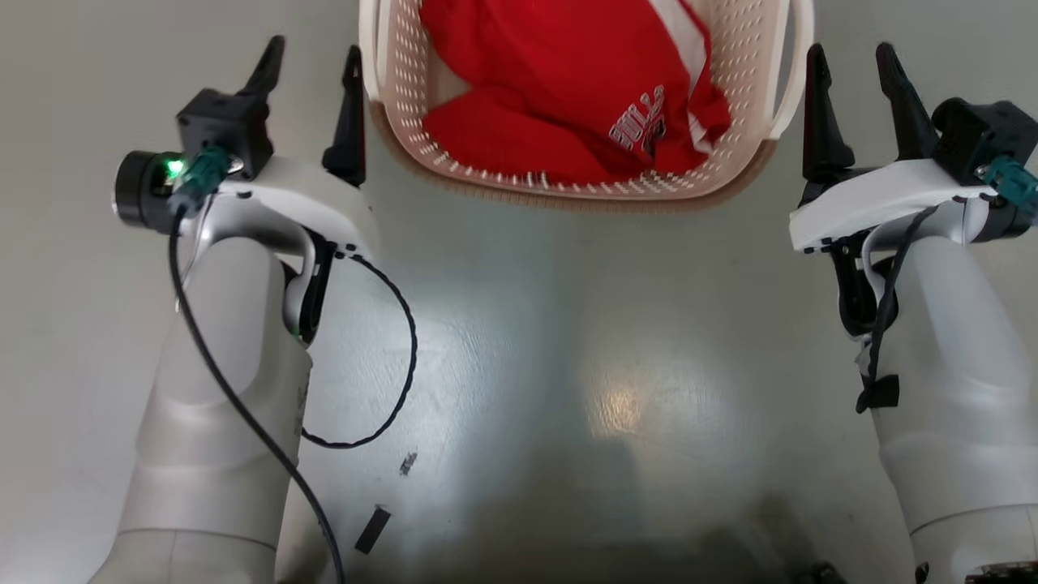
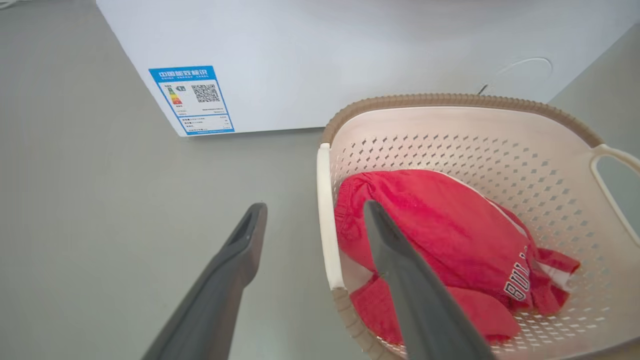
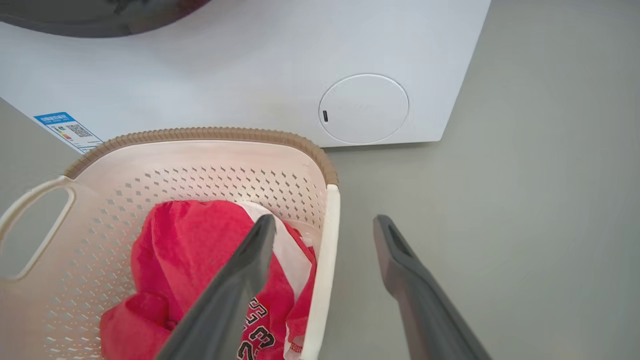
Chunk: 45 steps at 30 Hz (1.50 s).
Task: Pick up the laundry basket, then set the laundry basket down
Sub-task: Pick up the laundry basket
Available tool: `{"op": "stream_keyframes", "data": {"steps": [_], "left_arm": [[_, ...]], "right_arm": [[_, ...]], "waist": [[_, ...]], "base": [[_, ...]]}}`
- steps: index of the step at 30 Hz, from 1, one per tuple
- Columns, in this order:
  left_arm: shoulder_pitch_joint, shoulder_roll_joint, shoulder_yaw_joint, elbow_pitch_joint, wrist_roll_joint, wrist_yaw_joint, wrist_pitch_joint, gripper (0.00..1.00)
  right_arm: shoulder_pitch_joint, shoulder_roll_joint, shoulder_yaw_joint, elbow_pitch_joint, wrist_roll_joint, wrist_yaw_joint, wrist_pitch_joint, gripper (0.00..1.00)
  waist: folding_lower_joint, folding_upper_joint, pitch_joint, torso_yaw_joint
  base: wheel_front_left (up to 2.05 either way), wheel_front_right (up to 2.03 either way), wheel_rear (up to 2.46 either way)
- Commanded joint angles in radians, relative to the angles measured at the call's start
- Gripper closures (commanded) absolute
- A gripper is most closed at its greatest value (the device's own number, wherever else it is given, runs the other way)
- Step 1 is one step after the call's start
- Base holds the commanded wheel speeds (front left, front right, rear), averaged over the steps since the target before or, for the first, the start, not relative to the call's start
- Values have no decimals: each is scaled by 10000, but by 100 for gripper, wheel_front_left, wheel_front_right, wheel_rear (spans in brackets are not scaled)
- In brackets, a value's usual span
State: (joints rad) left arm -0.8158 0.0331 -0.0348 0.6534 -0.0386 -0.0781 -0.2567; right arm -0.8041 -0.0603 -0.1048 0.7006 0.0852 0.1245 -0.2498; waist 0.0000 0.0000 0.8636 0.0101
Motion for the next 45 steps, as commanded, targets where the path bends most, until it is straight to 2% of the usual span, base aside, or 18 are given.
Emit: {"op": "stream_keyframes", "data": {"steps": [1, 20, 25, 45], "left_arm": [[-62, 224, 100, 68, 102, -36, -51, 0], [-1252, 181, -819, 1413, 126, -12, -51, 0], [-1469, 182, -810, 1720, 80, 128, -51, 0], [-2103, 260, -966, 2423, 58, 223, -51, 0]], "right_arm": [[21, 101, 75, -18, -76, 62, -120, 0], [-629, 101, 572, 724, 194, 62, -120, 0], [-733, 101, 757, 811, 335, 62, -120, 0], [-1173, 101, 1619, 1602, 1252, 62, -120, 0]], "waist": [[0, 0, 292, 3], [0, 0, 1021, -31], [0, 0, 1233, -73], [0, 0, 1644, -106]], "base": [[0, 0, 0], [0, 0, 0], [0, 0, 0], [0, 0, 0]]}}
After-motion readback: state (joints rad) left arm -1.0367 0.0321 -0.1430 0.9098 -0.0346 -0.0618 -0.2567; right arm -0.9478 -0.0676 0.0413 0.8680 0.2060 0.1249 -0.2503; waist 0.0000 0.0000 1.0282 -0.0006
